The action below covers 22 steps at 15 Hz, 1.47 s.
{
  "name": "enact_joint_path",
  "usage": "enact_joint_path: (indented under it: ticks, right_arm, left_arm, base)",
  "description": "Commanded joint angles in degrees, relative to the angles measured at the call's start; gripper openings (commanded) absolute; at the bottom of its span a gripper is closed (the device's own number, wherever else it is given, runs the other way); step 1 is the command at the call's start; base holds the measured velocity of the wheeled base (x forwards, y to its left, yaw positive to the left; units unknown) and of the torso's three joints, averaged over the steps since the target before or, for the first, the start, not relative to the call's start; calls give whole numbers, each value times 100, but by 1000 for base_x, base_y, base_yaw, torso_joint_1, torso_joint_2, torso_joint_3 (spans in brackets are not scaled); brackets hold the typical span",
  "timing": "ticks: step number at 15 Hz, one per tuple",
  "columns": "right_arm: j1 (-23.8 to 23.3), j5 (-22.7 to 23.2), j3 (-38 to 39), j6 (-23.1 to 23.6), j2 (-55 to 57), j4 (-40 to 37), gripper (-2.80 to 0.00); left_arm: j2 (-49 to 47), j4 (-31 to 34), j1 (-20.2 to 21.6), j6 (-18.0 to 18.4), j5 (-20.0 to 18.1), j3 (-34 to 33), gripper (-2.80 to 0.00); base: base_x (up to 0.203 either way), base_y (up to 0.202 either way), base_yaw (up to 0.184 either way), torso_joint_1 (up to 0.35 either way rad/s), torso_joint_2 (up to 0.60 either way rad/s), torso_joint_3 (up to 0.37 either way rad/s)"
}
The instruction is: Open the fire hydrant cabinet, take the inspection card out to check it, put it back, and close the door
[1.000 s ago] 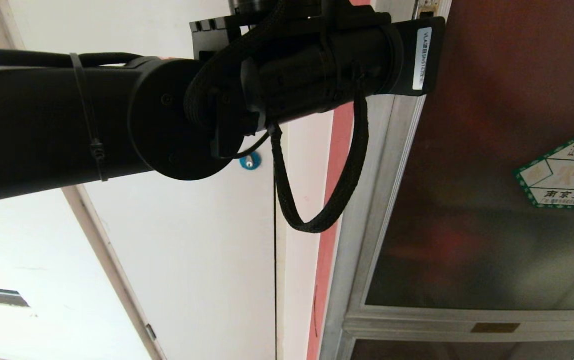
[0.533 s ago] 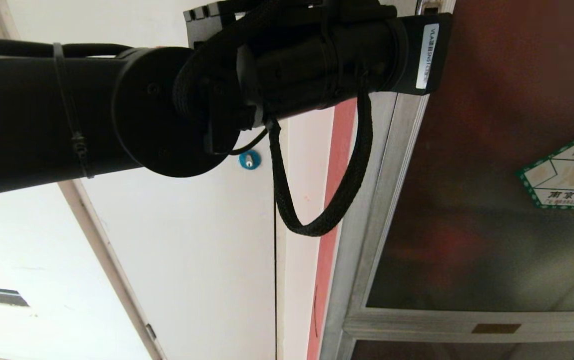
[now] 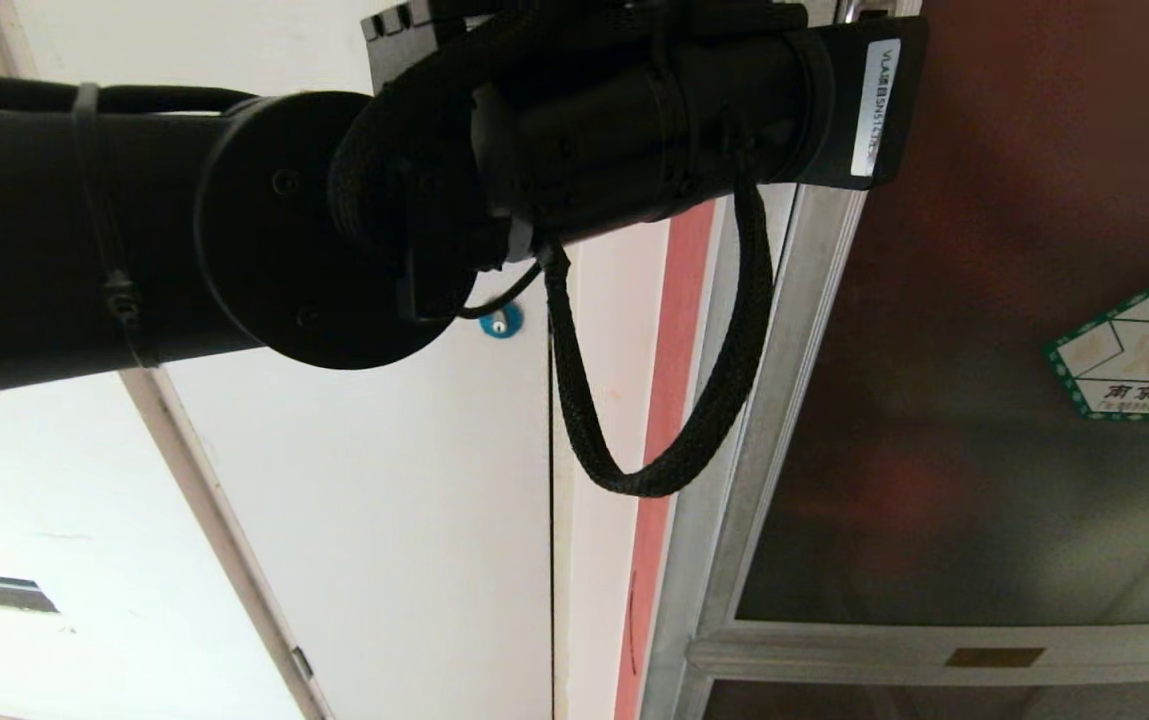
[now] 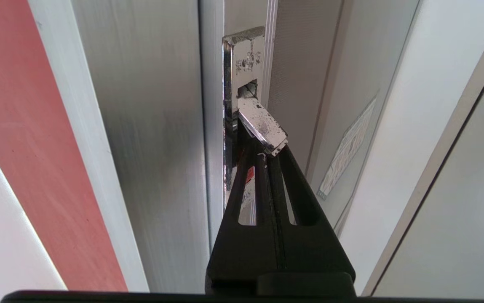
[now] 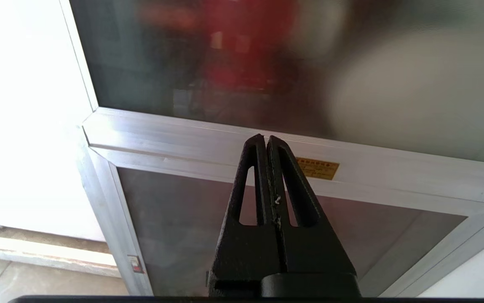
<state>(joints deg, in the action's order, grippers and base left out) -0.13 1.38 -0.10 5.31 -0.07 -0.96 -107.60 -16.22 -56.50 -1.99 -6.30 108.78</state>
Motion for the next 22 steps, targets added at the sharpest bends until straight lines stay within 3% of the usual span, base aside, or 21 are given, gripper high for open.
enact_joint_path:
  ticks: [1, 3, 7, 17, 22]
  right_arm:
    - [13, 3, 1, 5, -10, -1, -280]
    - [22, 3, 1, 5, -10, -1, -280]
    - [31, 3, 1, -4, -10, -1, -280]
    - [31, 3, 1, -4, -10, -1, -280]
    - [31, 3, 1, -4, -10, -1, -280]
  left_arm:
    - [164, 40, -20, -3, -21, -195, -280]
    - [249, -10, -71, -4, -20, -531, -280]
    - [315, -699, -231, -17, -20, -1194, -280]
    - [926, -716, -350, -12, -20, -2380, -280]
    - [1798, -725, -159, -44, -11, -3533, -280]
  base:
    - [0, 0, 0, 0, 0, 0]
    - [0, 0, 0, 0, 0, 0]
    - [0, 0, 0, 0, 0, 0]
    - [0, 0, 0, 0, 0, 0]
    - [0, 0, 0, 0, 0, 0]
